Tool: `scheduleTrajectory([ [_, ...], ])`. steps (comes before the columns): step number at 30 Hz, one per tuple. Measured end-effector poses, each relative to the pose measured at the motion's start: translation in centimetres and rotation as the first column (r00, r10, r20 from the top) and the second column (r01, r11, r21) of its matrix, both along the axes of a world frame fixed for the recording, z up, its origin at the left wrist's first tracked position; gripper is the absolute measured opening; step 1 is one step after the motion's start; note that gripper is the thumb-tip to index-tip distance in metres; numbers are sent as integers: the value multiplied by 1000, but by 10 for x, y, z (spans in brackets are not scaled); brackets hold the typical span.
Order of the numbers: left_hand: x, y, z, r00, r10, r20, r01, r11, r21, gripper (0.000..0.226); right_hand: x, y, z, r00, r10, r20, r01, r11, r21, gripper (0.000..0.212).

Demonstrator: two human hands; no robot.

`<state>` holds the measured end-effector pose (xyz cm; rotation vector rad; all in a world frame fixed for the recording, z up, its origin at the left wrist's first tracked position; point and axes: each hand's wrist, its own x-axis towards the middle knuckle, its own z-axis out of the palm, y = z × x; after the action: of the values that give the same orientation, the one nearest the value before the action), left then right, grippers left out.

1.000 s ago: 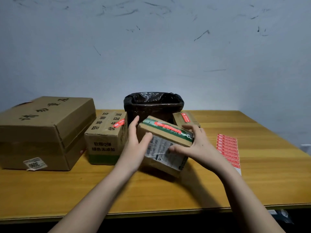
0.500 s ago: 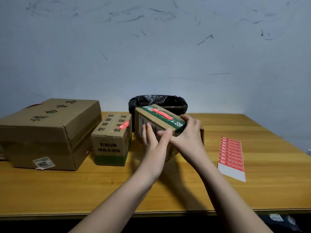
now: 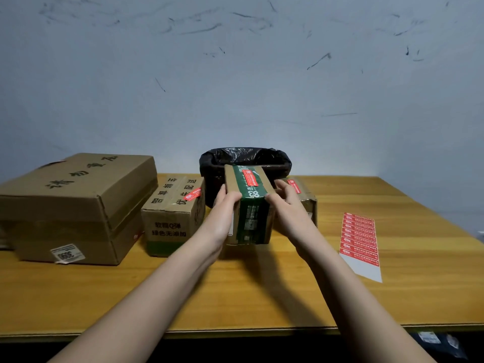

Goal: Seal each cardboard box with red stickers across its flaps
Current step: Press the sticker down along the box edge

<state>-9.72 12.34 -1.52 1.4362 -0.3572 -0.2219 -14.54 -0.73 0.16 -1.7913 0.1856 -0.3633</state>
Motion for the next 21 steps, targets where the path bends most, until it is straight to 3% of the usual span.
scheduleTrajectory([
  [2, 6, -2, -4, 1000, 19, -22, -18, 999, 46, 76, 5, -1, -3, 1000, -16, -22, 15, 999, -38, 86],
  [6, 18, -6, -12, 999, 17, -43, -14, 998, 63, 60, 9, -3, -4, 998, -31, -63, 22, 989, -146, 90],
  [9, 27, -11, -18, 994, 21, -104, -13, 997, 75, 78, 9, -5, 2, 995, -48, -89, 23, 964, -264, 75],
  [13, 38, -20, -27, 993, 16, -117, -8, 998, 69, 71, 13, -9, 0, 993, -77, -95, 27, 895, -446, 55],
  [17, 47, -30, -34, 992, 31, -121, -28, 999, 32, 66, 20, -8, -4, 978, -205, -42, 111, 680, -724, 53],
  [21, 59, -38, -41, 989, 34, -141, -35, 999, -3, 77, 27, -10, -6, 966, -259, -2, 144, 542, -828, 54],
])
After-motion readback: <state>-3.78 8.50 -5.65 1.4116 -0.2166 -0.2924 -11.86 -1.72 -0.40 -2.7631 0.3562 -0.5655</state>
